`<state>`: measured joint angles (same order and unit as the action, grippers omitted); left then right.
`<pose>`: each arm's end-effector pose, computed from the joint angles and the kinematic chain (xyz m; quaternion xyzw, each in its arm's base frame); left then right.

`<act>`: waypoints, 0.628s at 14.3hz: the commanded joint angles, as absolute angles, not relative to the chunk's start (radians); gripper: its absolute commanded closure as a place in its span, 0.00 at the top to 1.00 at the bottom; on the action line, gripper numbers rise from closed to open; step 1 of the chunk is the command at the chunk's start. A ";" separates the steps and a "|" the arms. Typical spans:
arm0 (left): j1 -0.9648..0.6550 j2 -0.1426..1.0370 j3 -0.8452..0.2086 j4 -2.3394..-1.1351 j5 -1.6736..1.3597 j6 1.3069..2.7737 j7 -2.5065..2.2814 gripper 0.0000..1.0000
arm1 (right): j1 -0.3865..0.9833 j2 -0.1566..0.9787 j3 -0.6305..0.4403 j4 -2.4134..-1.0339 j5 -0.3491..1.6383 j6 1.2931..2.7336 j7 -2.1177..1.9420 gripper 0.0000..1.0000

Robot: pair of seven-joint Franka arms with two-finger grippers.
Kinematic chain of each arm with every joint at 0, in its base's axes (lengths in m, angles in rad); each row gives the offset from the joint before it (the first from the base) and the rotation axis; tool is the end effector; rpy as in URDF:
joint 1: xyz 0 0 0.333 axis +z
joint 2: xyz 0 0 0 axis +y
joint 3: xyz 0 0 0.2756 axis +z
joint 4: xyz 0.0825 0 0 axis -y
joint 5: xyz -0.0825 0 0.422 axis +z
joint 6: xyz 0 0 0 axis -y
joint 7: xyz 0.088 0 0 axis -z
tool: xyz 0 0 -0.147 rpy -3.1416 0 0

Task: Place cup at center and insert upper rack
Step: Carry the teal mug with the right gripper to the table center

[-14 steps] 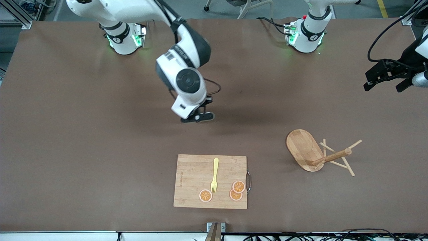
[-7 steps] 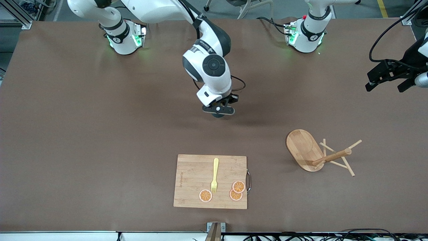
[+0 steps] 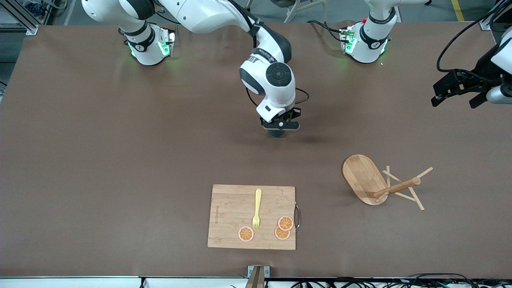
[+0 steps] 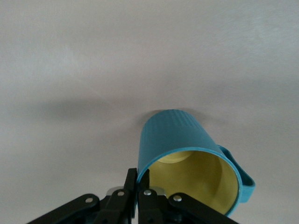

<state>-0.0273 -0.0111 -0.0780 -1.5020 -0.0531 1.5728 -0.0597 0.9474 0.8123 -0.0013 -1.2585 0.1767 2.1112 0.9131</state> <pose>0.5891 -0.0703 0.5863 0.9985 -0.0238 0.0386 0.0294 0.4335 0.6258 0.1905 -0.9965 0.0272 0.0489 0.0616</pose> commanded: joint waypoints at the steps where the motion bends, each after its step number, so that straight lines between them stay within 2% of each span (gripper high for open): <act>1: -0.029 -0.012 -0.081 -1.503 -0.071 1.543 -0.058 1.00 | 0.969 0.848 -0.015 -1.209 0.193 2.095 0.868 0.01; 5: -0.041 -0.006 -0.086 -1.506 -0.087 1.539 -0.057 1.00 | 0.989 0.857 -0.017 -1.207 0.187 2.095 0.865 0.03; 6: -0.046 -0.005 -0.086 -1.506 -0.094 1.539 -0.057 1.00 | 0.992 0.859 -0.017 -1.207 0.186 2.094 0.865 0.11; 8: -0.046 -0.005 -0.086 -1.508 -0.106 1.539 -0.060 1.00 | 0.989 0.853 -0.023 -1.204 0.186 2.082 0.870 1.00; 9: -0.046 -0.005 -0.086 -1.508 -0.106 1.539 -0.064 1.00 | 0.982 0.845 -0.023 -1.191 0.189 2.068 0.874 1.00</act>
